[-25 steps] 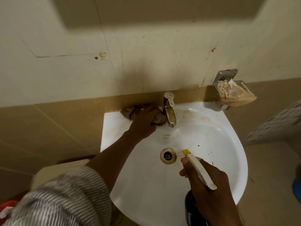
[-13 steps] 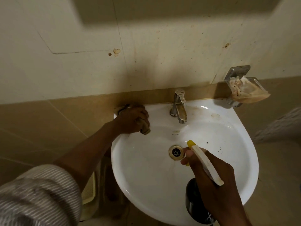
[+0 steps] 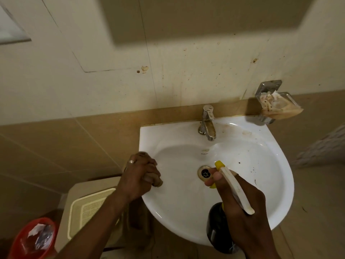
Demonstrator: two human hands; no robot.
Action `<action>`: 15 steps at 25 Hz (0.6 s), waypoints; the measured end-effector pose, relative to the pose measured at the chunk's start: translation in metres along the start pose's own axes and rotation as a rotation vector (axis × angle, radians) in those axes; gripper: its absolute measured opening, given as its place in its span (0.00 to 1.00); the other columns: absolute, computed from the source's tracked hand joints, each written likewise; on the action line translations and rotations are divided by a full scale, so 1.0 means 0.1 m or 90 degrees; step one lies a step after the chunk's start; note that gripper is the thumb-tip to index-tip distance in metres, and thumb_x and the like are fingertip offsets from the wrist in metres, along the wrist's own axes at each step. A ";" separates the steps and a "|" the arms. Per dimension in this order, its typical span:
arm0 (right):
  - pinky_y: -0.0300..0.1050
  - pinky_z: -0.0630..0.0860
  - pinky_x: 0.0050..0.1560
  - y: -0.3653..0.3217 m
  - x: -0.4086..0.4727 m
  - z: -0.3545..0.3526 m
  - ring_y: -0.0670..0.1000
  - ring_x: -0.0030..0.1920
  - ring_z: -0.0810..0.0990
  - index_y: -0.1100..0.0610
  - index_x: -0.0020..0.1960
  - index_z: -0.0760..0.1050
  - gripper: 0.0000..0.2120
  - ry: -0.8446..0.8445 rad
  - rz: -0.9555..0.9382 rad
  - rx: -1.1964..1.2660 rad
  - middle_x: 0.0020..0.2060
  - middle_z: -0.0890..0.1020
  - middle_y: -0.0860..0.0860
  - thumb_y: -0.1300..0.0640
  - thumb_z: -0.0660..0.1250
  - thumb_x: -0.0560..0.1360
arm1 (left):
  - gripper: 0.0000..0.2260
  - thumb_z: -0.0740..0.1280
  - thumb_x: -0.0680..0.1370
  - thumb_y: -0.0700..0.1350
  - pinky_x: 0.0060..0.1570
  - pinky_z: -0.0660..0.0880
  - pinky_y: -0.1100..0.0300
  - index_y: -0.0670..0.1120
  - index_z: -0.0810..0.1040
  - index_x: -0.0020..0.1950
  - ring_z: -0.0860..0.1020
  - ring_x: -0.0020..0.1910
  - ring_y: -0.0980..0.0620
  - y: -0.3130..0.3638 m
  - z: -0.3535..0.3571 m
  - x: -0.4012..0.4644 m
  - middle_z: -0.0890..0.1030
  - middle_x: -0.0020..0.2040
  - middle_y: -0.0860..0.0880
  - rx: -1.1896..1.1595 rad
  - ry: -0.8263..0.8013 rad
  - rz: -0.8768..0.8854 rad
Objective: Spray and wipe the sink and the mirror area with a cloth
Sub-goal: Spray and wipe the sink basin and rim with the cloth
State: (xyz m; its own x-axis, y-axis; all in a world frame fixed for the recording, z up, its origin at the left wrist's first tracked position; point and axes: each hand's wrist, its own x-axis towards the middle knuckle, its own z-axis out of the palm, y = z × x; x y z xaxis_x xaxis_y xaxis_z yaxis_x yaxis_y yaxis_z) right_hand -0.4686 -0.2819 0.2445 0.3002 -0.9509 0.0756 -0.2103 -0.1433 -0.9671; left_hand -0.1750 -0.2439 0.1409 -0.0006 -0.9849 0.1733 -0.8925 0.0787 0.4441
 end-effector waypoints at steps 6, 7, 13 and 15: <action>0.18 0.72 0.47 -0.05 0.05 0.01 0.25 0.48 0.81 0.39 0.48 0.81 0.03 0.017 -0.007 0.014 0.38 0.82 0.21 0.44 0.68 0.78 | 0.15 0.66 0.62 0.42 0.60 0.71 0.47 0.59 0.84 0.42 0.79 0.55 0.63 0.54 0.02 -0.51 0.84 0.47 0.64 -0.156 -0.100 -0.180; 0.18 0.71 0.47 -0.07 0.08 0.02 0.25 0.49 0.81 0.38 0.45 0.80 0.04 0.013 -0.007 0.011 0.39 0.82 0.21 0.45 0.68 0.78 | 0.16 0.65 0.63 0.40 0.57 0.75 0.47 0.59 0.84 0.40 0.81 0.51 0.60 0.65 -0.02 -0.50 0.85 0.45 0.61 -0.231 -0.130 -0.208; 0.44 0.79 0.43 0.02 0.34 0.04 0.56 0.46 0.83 0.58 0.46 0.85 0.23 -0.062 -0.039 -0.006 0.44 0.85 0.60 0.39 0.65 0.80 | 0.17 0.61 0.71 0.27 0.42 0.79 0.53 0.43 0.86 0.39 0.83 0.40 0.45 0.60 -0.73 -0.02 0.85 0.44 0.37 -0.631 -0.018 -0.508; 0.55 0.77 0.45 0.07 0.40 0.11 0.63 0.42 0.81 0.66 0.46 0.83 0.28 -0.063 -0.061 -0.023 0.41 0.84 0.67 0.40 0.63 0.78 | 0.13 0.60 0.70 0.28 0.29 0.73 0.63 0.40 0.82 0.36 0.78 0.27 0.51 0.55 -0.88 0.16 0.81 0.33 0.38 -0.603 0.130 -0.519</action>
State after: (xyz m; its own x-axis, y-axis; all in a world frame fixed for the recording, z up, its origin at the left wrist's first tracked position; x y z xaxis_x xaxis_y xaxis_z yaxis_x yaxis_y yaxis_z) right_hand -0.4482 -0.3180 0.2380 0.4107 -0.9008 0.1412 -0.2088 -0.2437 -0.9471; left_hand -0.1840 -0.2414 0.2456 0.5404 -0.7643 -0.3518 0.0703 -0.3756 0.9241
